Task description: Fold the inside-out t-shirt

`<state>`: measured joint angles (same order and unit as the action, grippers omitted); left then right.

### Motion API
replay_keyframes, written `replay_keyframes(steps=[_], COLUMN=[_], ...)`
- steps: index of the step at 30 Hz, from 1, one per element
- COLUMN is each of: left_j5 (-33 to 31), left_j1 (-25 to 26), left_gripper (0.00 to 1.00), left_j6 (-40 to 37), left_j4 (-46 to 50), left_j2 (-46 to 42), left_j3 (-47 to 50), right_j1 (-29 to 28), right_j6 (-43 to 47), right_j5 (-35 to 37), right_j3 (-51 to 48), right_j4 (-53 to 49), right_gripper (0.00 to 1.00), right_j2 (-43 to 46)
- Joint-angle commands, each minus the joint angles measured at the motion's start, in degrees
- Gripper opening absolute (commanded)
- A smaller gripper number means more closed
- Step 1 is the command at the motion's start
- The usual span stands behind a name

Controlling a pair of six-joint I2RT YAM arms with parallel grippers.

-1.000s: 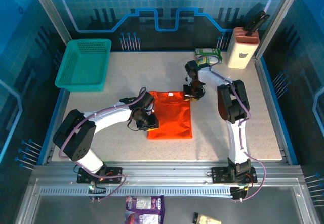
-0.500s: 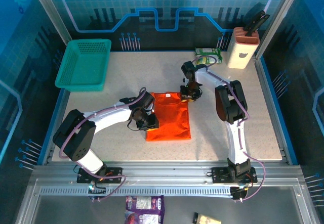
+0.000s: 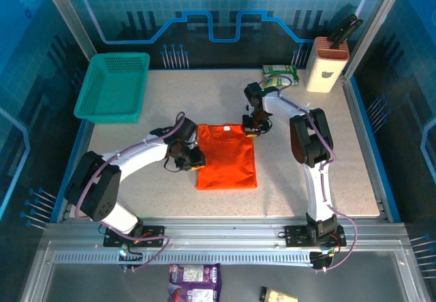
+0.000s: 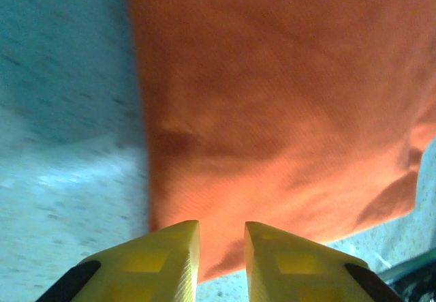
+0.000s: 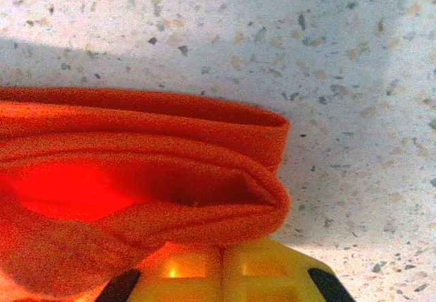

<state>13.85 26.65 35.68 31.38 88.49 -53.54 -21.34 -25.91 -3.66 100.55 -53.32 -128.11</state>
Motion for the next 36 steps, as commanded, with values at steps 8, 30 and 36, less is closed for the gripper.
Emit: replay_keyframes(steps=[8, 30, 36], left_j5=[-7.46, -11.91, -13.4], left_j1=[-7.49, -4.78, -1.14], left_gripper=[0.34, 0.38, 0.34], left_j6=[-10.86, -12.13, -11.73], left_j4=[7.61, 12.16, 13.13], left_j2=[13.7, 35.7, 38.57], left_j3=[-20.16, -36.55, -38.5], right_j1=[-0.07, 0.48, 0.44], right_j6=[1.72, 2.54, 2.45], right_j5=[-0.1, 0.14, 0.14], right_j3=[-2.32, -2.81, -3.04], right_j4=[-0.69, -1.37, -1.32], right_gripper=[0.0, 0.0, 0.0], right_j2=[-1.0, 0.09, -0.21])
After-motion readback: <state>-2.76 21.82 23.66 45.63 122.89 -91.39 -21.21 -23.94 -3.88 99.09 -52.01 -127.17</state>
